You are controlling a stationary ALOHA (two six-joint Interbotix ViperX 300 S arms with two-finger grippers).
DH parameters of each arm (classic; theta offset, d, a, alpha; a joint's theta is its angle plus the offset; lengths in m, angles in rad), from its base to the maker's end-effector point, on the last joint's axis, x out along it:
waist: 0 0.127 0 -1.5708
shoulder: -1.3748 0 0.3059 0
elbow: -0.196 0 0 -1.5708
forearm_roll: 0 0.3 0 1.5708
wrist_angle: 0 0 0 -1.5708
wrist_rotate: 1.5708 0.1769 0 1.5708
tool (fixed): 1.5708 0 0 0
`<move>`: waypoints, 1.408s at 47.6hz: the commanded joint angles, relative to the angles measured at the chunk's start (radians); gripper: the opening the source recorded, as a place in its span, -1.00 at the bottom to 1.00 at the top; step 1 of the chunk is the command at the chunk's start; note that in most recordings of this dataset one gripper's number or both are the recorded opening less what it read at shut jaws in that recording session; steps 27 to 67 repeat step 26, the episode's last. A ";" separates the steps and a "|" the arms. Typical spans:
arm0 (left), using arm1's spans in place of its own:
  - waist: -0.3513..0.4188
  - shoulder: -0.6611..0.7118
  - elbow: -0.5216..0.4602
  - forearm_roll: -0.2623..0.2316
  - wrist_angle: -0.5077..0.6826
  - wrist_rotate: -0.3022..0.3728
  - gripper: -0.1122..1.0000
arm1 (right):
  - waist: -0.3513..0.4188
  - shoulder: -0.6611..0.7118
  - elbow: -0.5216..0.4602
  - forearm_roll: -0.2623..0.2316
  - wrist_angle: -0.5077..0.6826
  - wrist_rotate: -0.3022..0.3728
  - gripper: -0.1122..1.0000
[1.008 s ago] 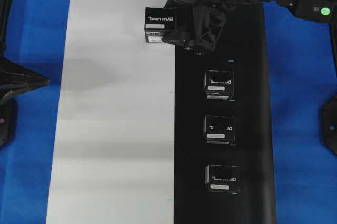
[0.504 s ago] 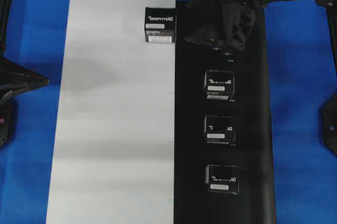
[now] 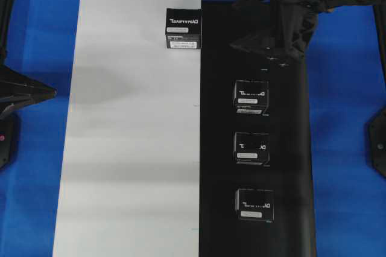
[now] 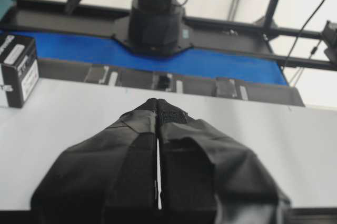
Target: Place the box from the black base onto the white base.
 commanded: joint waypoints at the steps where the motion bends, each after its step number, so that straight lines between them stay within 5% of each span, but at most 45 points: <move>1: 0.000 0.006 -0.025 0.002 -0.006 -0.002 -0.86 | -0.002 -0.029 0.006 0.003 -0.014 0.000 0.99; 25: 0.000 0.003 -0.026 0.002 -0.008 -0.002 -0.86 | -0.002 -0.140 0.110 0.008 -0.089 0.005 0.99; 67: 0.000 0.003 -0.026 0.003 -0.008 -0.002 -0.86 | -0.002 -0.143 0.112 0.006 -0.089 0.005 0.99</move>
